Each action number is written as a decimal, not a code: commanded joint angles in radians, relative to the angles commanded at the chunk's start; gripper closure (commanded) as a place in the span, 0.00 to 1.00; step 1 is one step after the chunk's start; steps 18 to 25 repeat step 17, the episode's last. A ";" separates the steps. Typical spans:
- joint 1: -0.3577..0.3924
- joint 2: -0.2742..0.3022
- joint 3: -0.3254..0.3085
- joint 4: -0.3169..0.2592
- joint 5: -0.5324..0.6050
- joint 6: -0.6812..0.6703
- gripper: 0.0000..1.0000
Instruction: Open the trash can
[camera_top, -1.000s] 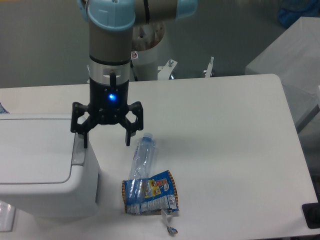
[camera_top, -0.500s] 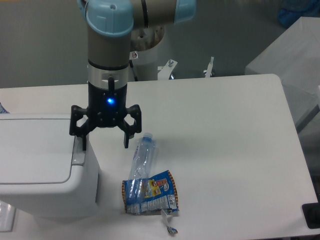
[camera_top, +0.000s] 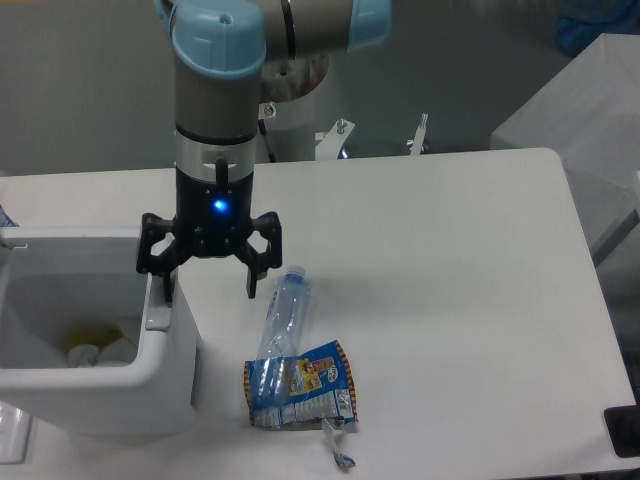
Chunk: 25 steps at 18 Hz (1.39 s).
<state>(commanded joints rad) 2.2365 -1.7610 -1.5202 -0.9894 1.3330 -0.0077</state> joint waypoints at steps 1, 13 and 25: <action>0.000 0.002 0.006 0.000 0.000 0.002 0.00; 0.052 0.011 0.161 -0.011 0.250 0.279 0.00; 0.089 0.011 0.156 -0.017 0.262 0.316 0.00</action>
